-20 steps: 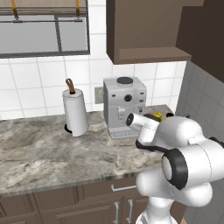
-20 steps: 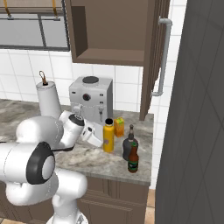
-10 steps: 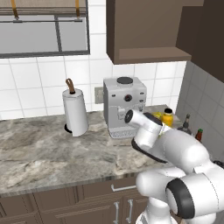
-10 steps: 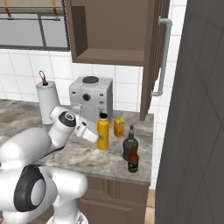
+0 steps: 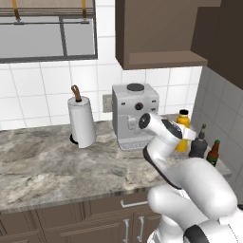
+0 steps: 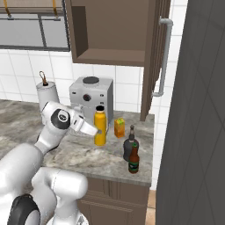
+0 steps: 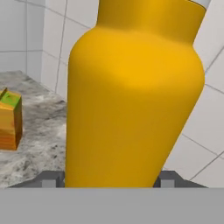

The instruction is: Sort all alcoholic drinks to one cabinet, and non-alcoholic drinks to the other.

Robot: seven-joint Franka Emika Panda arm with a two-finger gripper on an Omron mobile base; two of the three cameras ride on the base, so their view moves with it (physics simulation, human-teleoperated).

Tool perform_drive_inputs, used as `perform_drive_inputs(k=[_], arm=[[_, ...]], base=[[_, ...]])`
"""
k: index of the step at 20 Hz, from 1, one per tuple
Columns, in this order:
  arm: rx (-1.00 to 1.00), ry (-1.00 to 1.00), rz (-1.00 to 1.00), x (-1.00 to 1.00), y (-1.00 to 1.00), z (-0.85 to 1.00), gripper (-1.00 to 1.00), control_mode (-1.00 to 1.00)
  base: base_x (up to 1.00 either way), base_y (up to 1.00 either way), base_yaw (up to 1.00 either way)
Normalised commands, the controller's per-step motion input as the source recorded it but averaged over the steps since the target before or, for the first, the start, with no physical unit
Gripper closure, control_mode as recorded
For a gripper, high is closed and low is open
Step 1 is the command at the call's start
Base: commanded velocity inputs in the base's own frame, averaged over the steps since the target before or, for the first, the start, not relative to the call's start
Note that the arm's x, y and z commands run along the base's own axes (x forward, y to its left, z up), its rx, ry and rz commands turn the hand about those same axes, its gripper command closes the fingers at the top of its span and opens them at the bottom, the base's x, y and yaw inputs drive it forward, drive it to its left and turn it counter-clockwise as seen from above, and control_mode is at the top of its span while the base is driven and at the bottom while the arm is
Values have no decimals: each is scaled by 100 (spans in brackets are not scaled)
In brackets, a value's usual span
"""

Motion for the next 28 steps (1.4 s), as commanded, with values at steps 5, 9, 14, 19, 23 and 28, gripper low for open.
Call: perform_drive_inputs(k=[5,9,14,19,23,28], arm=[[0,0,19,-23,4,44,100,-100],[0,0,18,-20,5,45,100,-100],[0,0,20,-16,7,45,100,-100],[0,0,20,-15,7,47,100,-100],[0,0,21,-10,6,48,100,-100],[0,0,20,-10,9,46,100,-100]], base=[[0,0,0],[0,0,0],[0,0,0],[0,0,0],[0,0,0],[0,0,0]])
